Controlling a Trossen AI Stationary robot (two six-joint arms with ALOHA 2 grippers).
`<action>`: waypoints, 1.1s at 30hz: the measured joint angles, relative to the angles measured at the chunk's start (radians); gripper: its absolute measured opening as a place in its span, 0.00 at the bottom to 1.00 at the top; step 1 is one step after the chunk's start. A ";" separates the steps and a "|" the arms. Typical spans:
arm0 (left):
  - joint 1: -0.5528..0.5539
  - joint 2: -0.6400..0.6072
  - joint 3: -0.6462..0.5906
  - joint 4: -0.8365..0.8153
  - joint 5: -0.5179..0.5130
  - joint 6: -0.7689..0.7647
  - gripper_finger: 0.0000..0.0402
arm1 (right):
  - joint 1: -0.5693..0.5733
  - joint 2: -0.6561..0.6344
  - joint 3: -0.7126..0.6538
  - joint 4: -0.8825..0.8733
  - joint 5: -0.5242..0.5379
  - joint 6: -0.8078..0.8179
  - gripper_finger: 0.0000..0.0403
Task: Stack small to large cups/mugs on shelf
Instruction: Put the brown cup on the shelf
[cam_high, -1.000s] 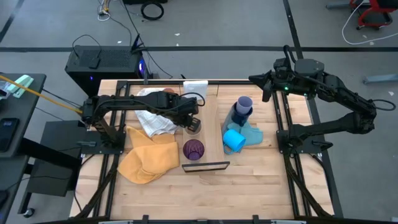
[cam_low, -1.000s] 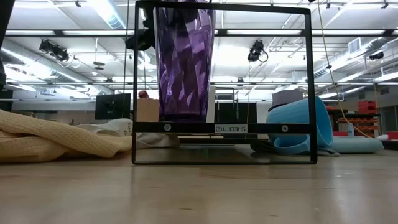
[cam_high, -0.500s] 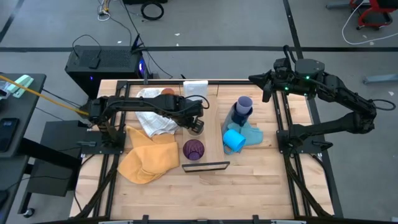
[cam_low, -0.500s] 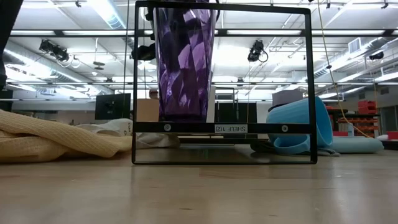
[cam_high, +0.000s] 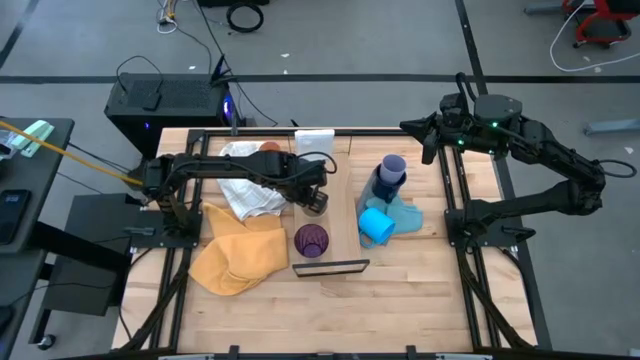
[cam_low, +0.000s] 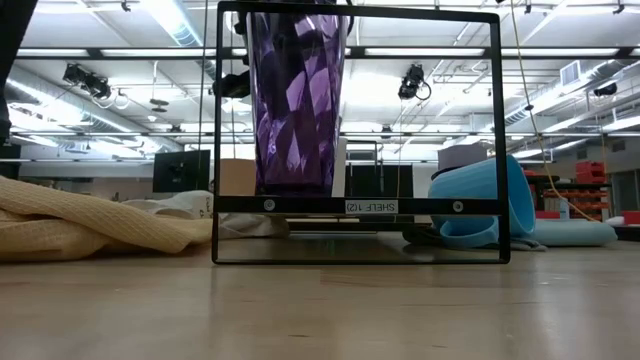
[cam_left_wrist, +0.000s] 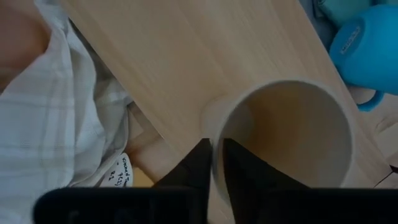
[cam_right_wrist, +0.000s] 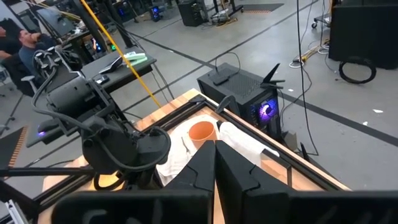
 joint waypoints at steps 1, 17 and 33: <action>0.000 0.000 0.000 0.005 0.000 0.000 0.16 | 0.000 0.000 0.000 0.000 0.000 0.000 0.04; 0.000 0.000 0.000 0.043 0.008 0.017 0.25 | 0.000 0.000 0.000 0.000 0.000 0.000 0.04; 0.001 0.000 0.028 0.029 0.008 0.041 0.27 | 0.000 0.000 0.000 0.000 0.000 0.000 0.04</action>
